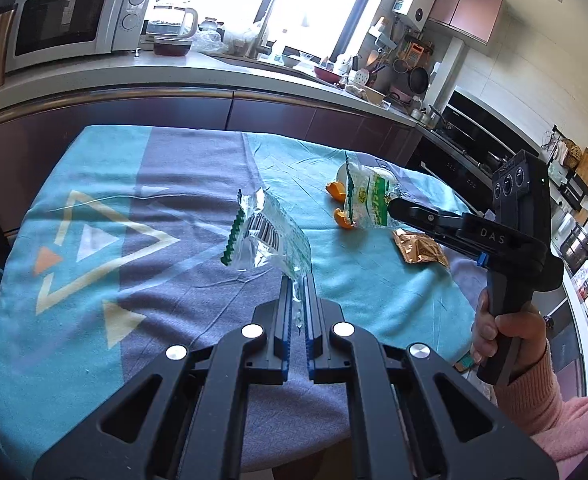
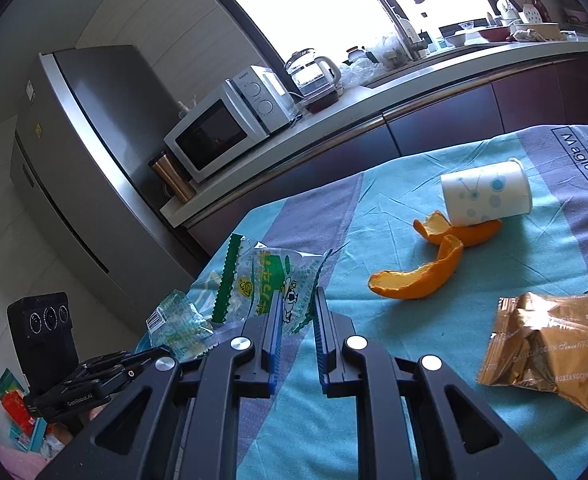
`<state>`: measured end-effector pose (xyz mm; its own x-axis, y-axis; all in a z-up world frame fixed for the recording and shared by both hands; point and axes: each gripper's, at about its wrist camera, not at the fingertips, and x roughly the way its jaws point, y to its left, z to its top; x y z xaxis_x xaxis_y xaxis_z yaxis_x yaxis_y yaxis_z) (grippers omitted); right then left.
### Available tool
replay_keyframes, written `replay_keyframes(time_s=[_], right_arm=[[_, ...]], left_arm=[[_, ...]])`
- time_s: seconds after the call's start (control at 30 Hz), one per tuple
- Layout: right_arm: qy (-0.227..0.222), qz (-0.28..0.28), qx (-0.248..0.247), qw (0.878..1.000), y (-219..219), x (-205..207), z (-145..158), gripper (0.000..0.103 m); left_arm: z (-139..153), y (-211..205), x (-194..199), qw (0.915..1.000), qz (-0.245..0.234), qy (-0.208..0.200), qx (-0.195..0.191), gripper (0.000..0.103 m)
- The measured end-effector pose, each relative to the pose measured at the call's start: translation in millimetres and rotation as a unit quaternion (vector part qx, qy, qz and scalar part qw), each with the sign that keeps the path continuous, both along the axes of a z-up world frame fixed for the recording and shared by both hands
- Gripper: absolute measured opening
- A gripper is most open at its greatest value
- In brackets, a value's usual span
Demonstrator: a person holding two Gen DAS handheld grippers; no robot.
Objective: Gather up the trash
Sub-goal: 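Lift both wrappers and carry them toward the teal bin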
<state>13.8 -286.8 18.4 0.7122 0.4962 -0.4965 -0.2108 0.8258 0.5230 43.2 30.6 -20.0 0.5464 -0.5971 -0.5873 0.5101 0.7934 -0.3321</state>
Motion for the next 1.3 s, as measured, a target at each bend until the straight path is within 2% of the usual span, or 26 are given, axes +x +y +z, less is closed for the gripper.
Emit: replay_keyframes(time_s=[1.3], right_arm=[[0.009, 0.123, -0.003, 0.992, 117.6, 30.6, -1.7, 0.014]], left_arm=[[7.5, 89.4, -20.5, 0.9953, 0.096, -0.01, 0.002, 0.006]])
